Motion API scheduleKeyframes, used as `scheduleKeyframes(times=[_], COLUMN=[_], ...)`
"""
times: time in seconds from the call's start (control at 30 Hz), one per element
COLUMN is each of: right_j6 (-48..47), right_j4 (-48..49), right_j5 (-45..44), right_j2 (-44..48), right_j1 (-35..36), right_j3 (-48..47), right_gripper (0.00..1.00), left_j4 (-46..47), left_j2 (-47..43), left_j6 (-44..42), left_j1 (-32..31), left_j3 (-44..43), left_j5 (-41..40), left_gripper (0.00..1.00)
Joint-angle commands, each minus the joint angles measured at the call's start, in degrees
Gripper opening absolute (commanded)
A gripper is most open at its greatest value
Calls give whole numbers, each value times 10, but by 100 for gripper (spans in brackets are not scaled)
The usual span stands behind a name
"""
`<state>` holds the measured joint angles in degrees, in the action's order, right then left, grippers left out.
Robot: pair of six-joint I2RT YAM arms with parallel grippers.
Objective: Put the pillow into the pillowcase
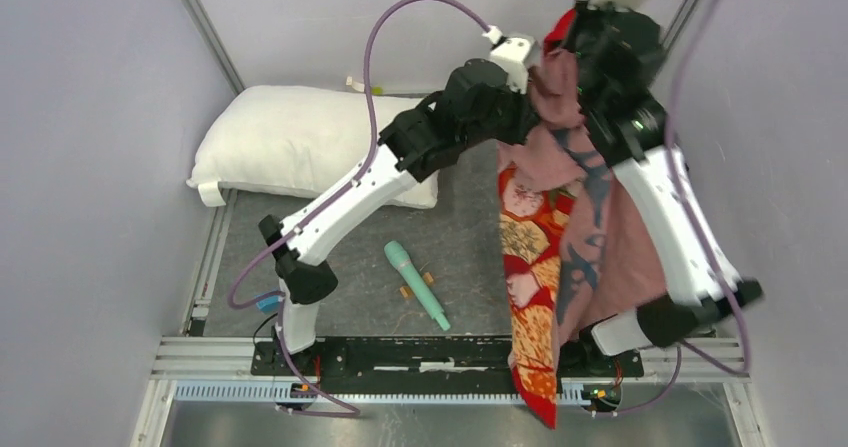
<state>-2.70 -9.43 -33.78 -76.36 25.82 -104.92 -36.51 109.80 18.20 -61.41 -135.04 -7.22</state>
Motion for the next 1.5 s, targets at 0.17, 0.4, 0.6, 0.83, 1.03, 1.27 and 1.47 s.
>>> scheduleKeyframes(times=[0.17, 0.4, 0.6, 0.83, 1.03, 1.27, 1.47], right_j6=[177, 219, 220, 275, 316, 359, 358], right_j4=[-89, -174, -265, -233, -120, -44, -59], right_j5=[329, 356, 193, 156, 227, 230, 177], right_j2=[-349, -377, -190, 36, 83, 38, 12], right_j1=[-106, -104, -115, -152, -152, -152, -152], right_j3=[-187, -131, 85, 466, 647, 716, 701], right_gripper=[0, 53, 98, 98, 98, 98, 19], left_j4=[-47, -35, -35, -16, -18, -18, -18], left_j2=[38, 44, 55, 56, 53, 54, 44], left_j6=[125, 130, 131, 132, 126, 122, 119], left_j1=[178, 218, 230, 236, 239, 239, 239], left_j3=[205, 256, 252, 260, 257, 262, 278], left_j5=[-10, 14, 34, 68, 84, 96, 98], left_gripper=[2, 2, 2, 2, 2, 2, 2])
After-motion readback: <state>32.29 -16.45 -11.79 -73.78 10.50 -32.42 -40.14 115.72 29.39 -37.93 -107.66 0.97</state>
